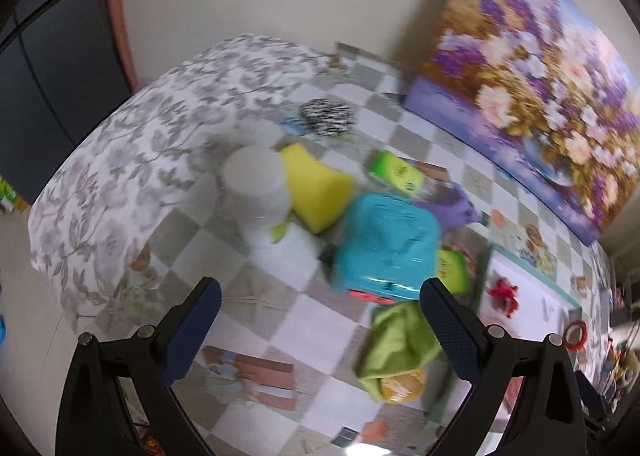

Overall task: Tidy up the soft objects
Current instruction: 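Close the left gripper on the lime green cloth while the right nears the yellow tin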

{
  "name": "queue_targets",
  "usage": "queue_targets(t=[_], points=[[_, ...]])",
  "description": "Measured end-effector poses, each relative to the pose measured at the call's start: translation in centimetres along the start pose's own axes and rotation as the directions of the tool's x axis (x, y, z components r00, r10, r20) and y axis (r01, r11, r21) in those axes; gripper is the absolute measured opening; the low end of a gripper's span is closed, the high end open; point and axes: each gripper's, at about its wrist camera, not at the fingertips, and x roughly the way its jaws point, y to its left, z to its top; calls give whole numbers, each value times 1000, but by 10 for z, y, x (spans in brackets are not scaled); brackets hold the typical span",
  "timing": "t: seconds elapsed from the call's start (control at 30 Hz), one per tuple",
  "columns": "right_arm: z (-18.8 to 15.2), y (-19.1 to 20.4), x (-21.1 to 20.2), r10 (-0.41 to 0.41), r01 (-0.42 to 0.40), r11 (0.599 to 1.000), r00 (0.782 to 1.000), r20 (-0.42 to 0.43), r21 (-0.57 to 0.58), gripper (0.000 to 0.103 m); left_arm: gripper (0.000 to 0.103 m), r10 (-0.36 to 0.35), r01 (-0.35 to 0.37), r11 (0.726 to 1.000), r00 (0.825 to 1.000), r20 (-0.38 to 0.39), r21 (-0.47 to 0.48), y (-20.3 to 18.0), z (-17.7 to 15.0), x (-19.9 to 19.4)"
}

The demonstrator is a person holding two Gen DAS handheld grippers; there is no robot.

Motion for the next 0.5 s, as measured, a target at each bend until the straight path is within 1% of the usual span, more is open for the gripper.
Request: queue_targets(t=[0.07, 0.2, 0.3, 0.5], points=[[-1, 10, 6, 17, -17, 1000, 1000, -10, -8, 103, 100, 16, -16, 1000, 1000, 1, -18, 10, 2, 2], [-4, 33, 12, 35, -36, 998, 999, -13, -52, 103, 100, 23, -23, 999, 1000, -17, -38, 20, 2, 9], [-7, 49, 20, 52, -54, 995, 998, -29, -84, 103, 100, 23, -24, 1000, 998, -56, -19, 19, -2, 20], [-20, 69, 41, 70, -86, 986, 992, -108, -145, 103, 100, 0, 3, 1000, 990, -144, 19, 7, -12, 46]])
